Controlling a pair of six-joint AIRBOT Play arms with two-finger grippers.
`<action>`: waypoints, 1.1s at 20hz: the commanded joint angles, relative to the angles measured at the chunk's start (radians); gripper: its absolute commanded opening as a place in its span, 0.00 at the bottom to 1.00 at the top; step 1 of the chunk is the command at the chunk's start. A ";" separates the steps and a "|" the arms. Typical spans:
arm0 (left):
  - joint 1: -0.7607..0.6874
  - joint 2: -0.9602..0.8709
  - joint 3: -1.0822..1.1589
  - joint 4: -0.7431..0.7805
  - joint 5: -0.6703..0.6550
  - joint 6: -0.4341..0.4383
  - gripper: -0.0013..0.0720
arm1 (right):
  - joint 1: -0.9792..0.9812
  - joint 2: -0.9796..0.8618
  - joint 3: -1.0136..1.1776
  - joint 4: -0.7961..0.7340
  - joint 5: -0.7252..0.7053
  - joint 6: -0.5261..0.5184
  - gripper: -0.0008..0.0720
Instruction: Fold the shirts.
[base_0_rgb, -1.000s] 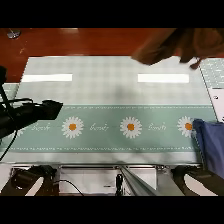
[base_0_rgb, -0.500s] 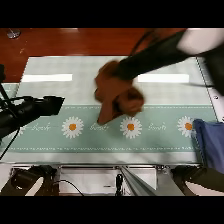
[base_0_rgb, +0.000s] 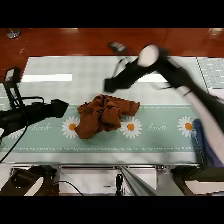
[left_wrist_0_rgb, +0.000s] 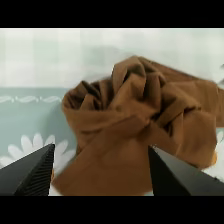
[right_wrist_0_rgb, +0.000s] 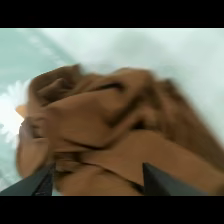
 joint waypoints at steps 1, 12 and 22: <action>0.008 -0.006 0.000 -0.002 -0.188 -0.002 0.98 | -0.299 0.124 0.006 -0.117 0.142 -0.013 0.87; -0.185 -0.351 -0.270 -0.531 0.149 0.324 0.98 | -0.740 0.495 -0.954 0.253 -0.119 -0.230 0.86; -0.211 -0.753 0.073 -0.383 0.192 0.314 0.97 | -0.528 0.494 -0.956 0.258 -0.201 -0.189 0.86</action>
